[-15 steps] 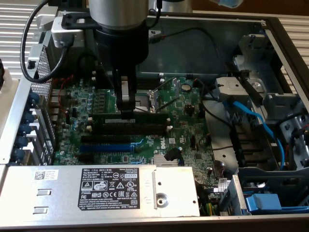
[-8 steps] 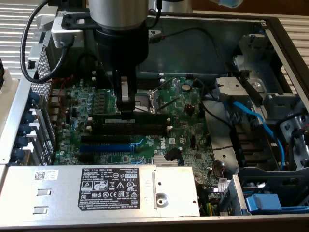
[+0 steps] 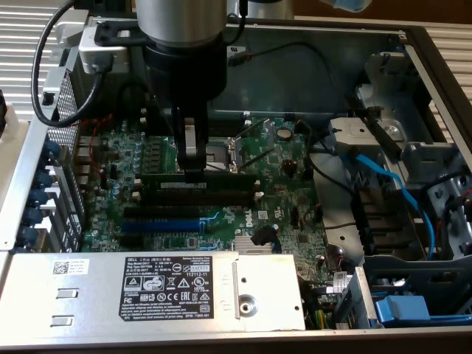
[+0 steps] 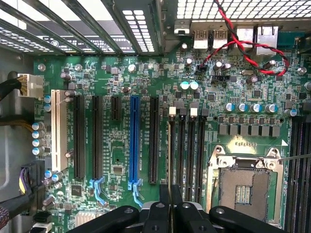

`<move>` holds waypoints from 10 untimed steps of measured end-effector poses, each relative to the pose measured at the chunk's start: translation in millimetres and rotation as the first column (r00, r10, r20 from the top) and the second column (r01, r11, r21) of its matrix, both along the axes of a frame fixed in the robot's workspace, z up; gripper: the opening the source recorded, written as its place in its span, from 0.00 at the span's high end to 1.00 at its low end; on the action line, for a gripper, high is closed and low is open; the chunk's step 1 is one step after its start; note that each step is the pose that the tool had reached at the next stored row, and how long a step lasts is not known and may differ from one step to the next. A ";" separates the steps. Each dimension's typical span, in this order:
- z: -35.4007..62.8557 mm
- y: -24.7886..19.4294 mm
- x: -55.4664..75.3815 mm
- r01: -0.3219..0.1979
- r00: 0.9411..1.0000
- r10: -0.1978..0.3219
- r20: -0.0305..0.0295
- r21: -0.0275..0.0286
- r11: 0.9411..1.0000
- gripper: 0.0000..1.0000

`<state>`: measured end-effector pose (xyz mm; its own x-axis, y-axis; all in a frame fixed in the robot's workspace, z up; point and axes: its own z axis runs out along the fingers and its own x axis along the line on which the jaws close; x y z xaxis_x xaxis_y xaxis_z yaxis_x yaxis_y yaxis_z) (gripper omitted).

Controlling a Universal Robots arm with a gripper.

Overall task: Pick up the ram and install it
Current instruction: 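Insert the ram into the slot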

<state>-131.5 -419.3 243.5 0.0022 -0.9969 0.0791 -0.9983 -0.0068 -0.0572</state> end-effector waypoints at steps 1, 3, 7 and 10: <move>0.0 0.1 -0.2 0.001 1.000 -0.001 0.000 0.000 1.000 0.88; 0.0 0.1 -0.4 0.003 1.000 -0.003 0.000 0.000 1.000 0.88; -0.9 1.3 -0.5 0.011 1.000 -0.011 0.000 0.000 1.000 0.88; -1.1 1.6 -0.5 0.016 1.000 -0.016 0.000 0.000 1.000 0.88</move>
<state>-131.9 -417.8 242.4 -0.0135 -0.9968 0.0792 -0.9983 0.0090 -0.0574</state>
